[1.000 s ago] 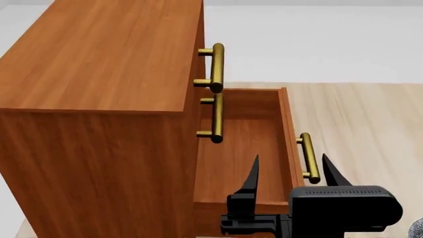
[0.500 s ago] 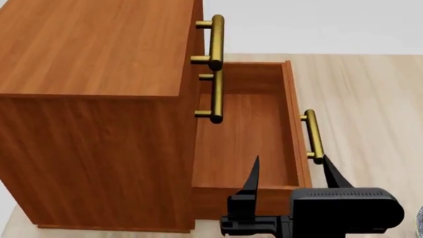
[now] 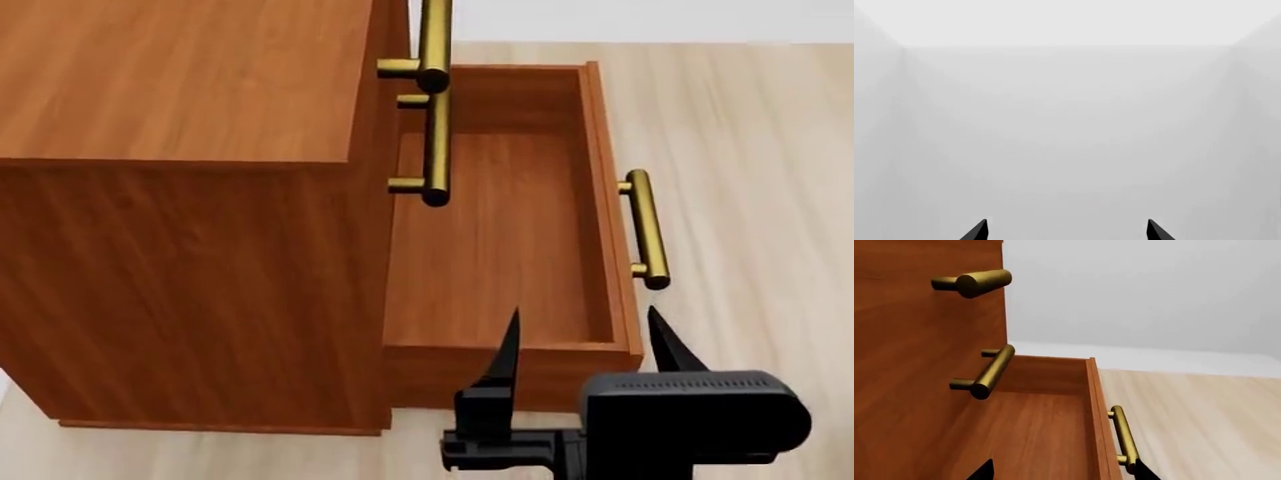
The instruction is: Close the bottom drawer of the cabinet and open the top drawer.
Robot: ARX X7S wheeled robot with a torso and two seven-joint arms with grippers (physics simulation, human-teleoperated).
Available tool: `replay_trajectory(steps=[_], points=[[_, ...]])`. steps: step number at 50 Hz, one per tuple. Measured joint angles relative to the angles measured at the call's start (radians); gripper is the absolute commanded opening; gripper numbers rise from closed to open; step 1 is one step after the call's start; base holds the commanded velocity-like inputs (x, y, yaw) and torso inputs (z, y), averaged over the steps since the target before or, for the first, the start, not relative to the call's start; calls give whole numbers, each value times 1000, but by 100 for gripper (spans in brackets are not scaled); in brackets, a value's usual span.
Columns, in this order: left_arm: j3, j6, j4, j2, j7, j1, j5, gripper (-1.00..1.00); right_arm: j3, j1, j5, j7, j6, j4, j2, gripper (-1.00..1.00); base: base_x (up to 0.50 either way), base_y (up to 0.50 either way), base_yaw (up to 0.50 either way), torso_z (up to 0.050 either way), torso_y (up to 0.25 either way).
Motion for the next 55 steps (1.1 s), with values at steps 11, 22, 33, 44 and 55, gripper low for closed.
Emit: replay_trajectory(steps=[11, 22, 33, 44, 55], points=[[-8, 6, -2, -2, -4, 6, -11, 100, -6, 22, 7, 10, 32, -13, 4, 100, 0, 0, 0, 0, -39], [-15, 15, -2, -3, -9, 15, -19, 100, 4, 81, 22, 45, 129, -42, 5, 100, 0, 0, 0, 0, 0], [-18, 21, -2, -6, -14, 20, -25, 100, 32, 174, 39, 87, 233, -36, -6, 100, 0, 0, 0, 0, 0], [-18, 20, -1, -9, -23, 16, -33, 100, 58, 274, 40, 131, 321, -3, -13, 100, 0, 0, 0, 0, 0], [-9, 25, -5, -11, -29, 13, -32, 100, 78, 356, 27, 168, 373, 58, -16, 100, 0, 0, 0, 0, 0]])
